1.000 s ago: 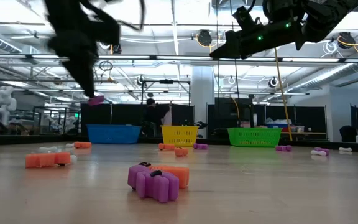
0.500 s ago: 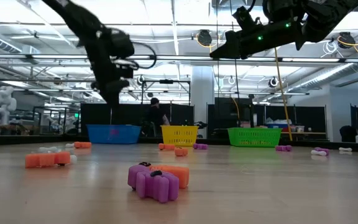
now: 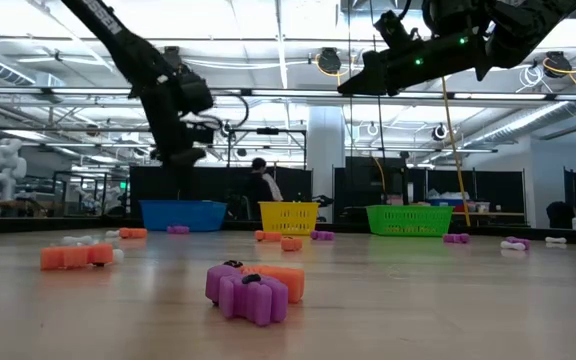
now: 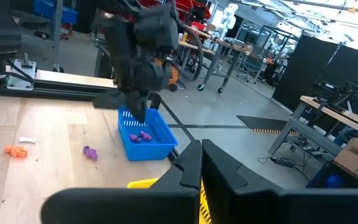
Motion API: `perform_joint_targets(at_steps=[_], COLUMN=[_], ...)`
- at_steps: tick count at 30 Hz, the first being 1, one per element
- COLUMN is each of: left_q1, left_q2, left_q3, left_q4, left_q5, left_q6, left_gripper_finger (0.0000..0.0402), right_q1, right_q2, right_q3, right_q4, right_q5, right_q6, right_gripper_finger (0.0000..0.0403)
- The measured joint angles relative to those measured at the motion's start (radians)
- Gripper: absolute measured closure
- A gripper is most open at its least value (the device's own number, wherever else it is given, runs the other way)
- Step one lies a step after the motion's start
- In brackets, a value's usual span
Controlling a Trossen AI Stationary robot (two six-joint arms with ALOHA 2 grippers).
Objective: Sort Halloween decoration
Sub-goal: Put the violet skeleton toy into the blue bin
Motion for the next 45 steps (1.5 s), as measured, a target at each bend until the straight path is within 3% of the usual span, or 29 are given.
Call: perform_joint_targets(at_steps=[9,16,19,33,45], left_q1=[-0.174,-0.245,-0.268,-0.281,-0.279], left_q2=[-0.147,-0.084,-0.048,0.099,0.202], left_q3=[0.0,-0.001,0.0,0.0,0.005], left_q4=[-0.147,-0.288,-0.262,-0.191,-0.17], left_q5=[0.075,0.1,0.099,-0.012,-0.068], left_q6=[0.056,-0.08,-0.102,-0.12,-0.108], left_gripper_finger=[0.0401,0.0401,0.0399,0.0258,0.0242], right_q1=[0.0,0.0,0.0,0.0,0.0], right_q2=[0.0,0.0,0.0,0.0,0.0], right_q3=[0.0,0.0,0.0,0.0,0.0], right_q4=[-0.002,-0.003,-0.005,-0.007,-0.008], right_q5=[0.0,0.0,0.0,0.0,0.0], right_q6=[-0.005,0.01,0.012,0.012,0.012], right_gripper_finger=[0.0403,0.0403,0.0403,0.0403,0.0403])
